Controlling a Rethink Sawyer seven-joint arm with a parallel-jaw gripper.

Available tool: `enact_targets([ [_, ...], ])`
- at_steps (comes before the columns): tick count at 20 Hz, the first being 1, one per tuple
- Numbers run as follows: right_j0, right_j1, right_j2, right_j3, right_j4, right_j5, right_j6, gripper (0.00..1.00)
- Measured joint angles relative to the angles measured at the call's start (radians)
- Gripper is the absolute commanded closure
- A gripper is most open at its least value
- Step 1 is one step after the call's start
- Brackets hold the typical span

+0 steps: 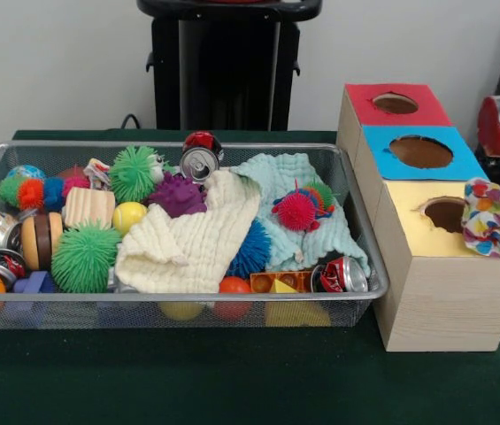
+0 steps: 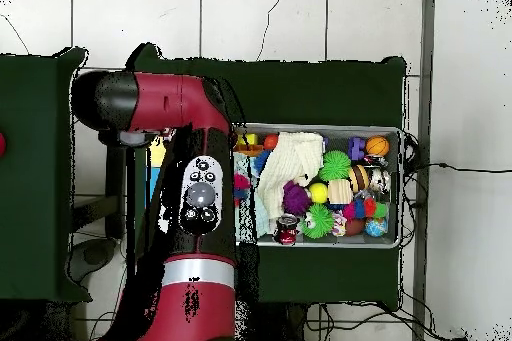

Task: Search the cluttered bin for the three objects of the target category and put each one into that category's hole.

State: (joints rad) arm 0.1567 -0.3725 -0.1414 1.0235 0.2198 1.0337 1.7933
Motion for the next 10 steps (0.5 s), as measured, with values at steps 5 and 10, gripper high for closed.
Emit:
enact_targets([
  [5, 0.0, 0.005, -0.005, -0.001, 0.002, -0.036, 0.0, 1.0],
  [10, -0.003, 0.016, -0.012, -0.001, 0.001, -0.039, 0.0, 1.0],
])
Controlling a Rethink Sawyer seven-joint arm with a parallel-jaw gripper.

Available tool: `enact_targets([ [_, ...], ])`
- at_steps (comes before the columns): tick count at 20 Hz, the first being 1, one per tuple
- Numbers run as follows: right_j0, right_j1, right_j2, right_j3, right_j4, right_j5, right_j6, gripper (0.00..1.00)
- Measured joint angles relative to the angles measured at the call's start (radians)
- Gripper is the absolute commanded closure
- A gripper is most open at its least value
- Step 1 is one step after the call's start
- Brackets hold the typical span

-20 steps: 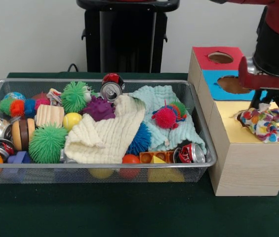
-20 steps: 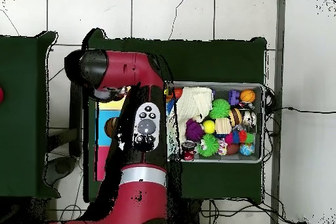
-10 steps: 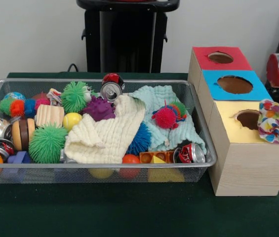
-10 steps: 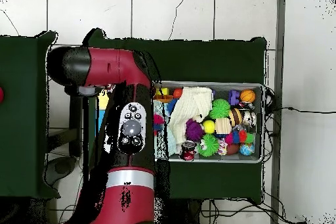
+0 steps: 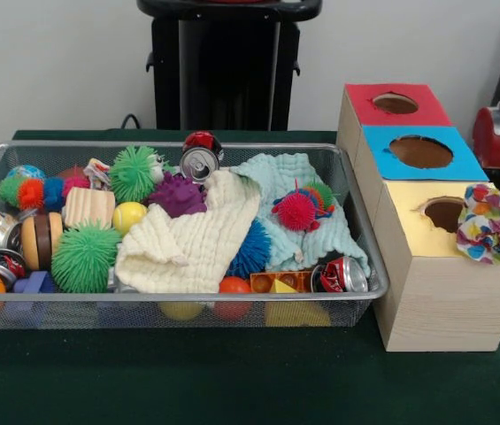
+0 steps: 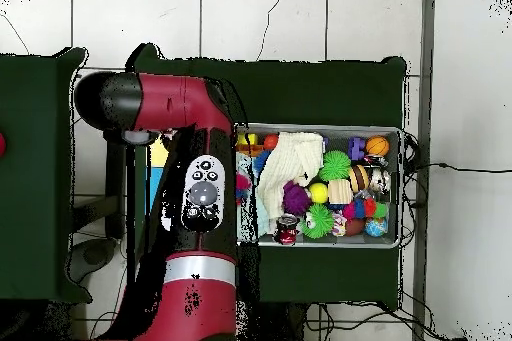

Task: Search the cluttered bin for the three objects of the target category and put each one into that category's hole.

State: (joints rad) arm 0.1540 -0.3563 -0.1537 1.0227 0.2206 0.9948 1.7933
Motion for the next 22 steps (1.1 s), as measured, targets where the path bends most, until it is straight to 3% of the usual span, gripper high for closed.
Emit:
enact_targets([
  [11, 0.006, 0.027, -0.091, -0.008, -0.016, 0.0, 0.0, 1.0],
  [17, 0.015, 0.063, -0.176, -0.073, -0.023, 0.0, 0.0, 1.0],
  [22, 0.016, 0.075, -0.191, -0.094, -0.021, 0.001, 0.0, 1.0],
])
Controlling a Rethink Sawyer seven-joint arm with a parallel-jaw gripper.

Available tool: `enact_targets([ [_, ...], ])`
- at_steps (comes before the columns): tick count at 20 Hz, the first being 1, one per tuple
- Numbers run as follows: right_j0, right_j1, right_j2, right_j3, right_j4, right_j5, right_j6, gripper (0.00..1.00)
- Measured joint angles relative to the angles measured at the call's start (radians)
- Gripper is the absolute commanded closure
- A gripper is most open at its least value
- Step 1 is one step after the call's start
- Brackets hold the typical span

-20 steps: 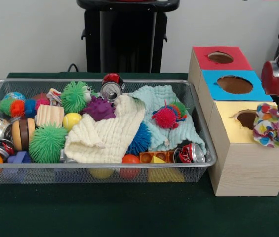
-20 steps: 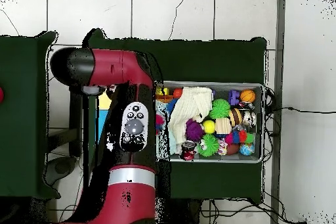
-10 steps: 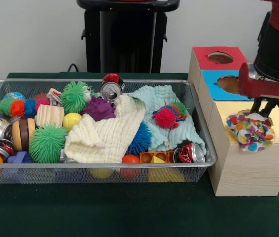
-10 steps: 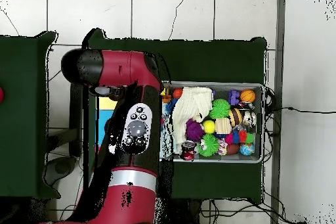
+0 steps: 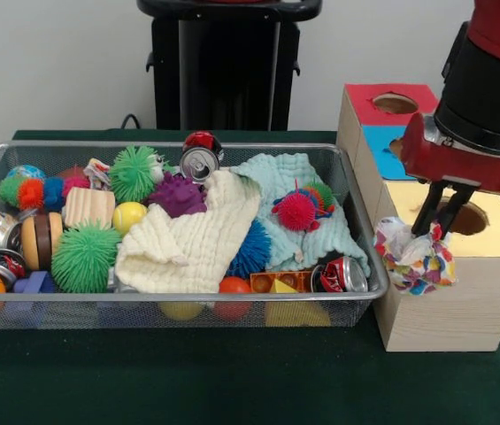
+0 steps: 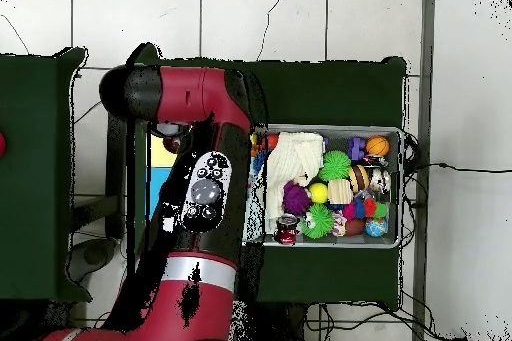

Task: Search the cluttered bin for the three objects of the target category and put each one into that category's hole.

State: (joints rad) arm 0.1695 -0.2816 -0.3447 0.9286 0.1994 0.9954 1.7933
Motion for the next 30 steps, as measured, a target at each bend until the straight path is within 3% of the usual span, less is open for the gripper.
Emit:
enact_targets([
  [6, 0.015, -0.038, 0.0, 0.035, 0.017, 0.015, 0.0, 1.0],
  [13, 0.091, -0.202, 0.0, 0.17, 0.039, 0.055, 0.0, 1.0],
  [23, 0.144, -0.394, -0.001, 0.276, 0.047, 0.076, 0.0, 1.0],
  [30, 0.143, -0.441, -0.001, 0.308, 0.045, 0.076, 0.0, 1.0],
])
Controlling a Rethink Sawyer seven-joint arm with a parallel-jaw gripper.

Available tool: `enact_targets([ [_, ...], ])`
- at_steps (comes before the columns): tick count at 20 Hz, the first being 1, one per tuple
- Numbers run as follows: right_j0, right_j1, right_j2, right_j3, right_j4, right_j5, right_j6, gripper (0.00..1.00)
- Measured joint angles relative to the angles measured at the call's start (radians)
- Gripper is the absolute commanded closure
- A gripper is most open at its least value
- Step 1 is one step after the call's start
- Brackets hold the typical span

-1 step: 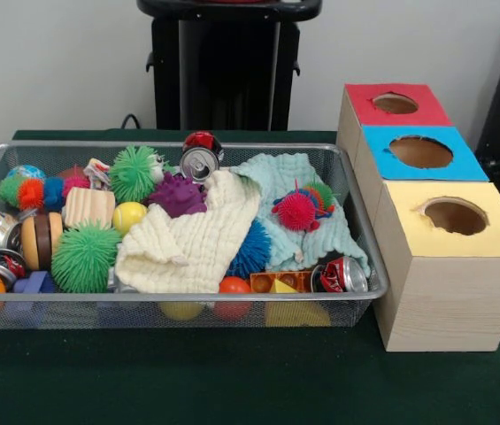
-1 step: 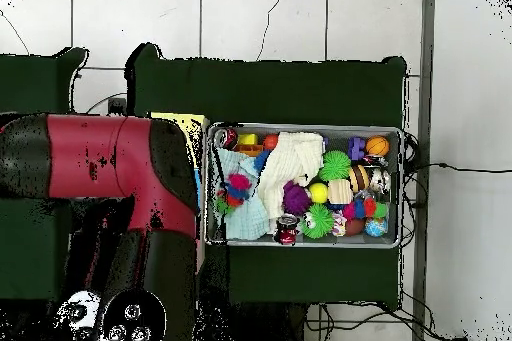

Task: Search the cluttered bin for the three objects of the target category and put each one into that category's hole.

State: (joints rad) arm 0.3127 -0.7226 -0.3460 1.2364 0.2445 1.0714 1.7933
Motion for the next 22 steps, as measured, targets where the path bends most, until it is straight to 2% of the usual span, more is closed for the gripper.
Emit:
enact_targets([
  [22, -0.014, 0.106, 0.001, 0.04, -0.014, -0.02, 0.0, 1.0],
])
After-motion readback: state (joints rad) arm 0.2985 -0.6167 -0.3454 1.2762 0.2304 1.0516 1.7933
